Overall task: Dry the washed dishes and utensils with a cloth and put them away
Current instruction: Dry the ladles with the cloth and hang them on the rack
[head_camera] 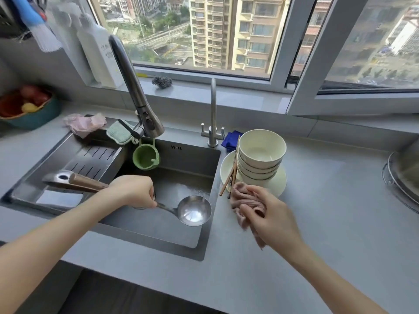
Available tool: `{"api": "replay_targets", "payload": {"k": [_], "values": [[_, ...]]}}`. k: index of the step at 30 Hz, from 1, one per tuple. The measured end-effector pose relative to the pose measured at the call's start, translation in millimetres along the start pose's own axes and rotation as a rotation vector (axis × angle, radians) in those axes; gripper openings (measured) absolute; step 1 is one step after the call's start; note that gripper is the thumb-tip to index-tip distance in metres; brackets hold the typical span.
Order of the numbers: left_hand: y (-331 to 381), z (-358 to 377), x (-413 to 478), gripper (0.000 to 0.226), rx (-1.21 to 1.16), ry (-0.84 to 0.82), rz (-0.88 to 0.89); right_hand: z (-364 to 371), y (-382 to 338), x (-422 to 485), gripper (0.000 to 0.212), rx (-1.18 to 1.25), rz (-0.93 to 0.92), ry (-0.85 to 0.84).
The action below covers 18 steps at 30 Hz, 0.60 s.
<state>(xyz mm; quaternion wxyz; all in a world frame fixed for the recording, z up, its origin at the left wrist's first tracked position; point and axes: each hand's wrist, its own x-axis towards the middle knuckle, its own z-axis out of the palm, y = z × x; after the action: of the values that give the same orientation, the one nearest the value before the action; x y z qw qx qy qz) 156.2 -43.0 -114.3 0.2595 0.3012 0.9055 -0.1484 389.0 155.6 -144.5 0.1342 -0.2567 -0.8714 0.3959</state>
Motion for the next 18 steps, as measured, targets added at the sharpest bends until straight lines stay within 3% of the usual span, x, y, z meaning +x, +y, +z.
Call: {"api": "replay_targets", "payload": {"k": [6,11,15,18], "values": [[6,-57,-34,0.023,0.060,0.150,0.073,40,-46,26,0.041,-0.034,-0.341,0.094],[16,-101,-58,0.018,-0.049,0.283,0.091,48,-43,49,0.047,-0.570,-0.614,0.060],[42,-112,-61,0.021,-0.056,0.395,0.149,6,-27,69,0.040,-0.793,-0.666,0.183],[69,-119,-54,0.023,-0.103,0.473,0.206,-31,-23,76,0.027,-0.990,-0.532,0.160]]}}
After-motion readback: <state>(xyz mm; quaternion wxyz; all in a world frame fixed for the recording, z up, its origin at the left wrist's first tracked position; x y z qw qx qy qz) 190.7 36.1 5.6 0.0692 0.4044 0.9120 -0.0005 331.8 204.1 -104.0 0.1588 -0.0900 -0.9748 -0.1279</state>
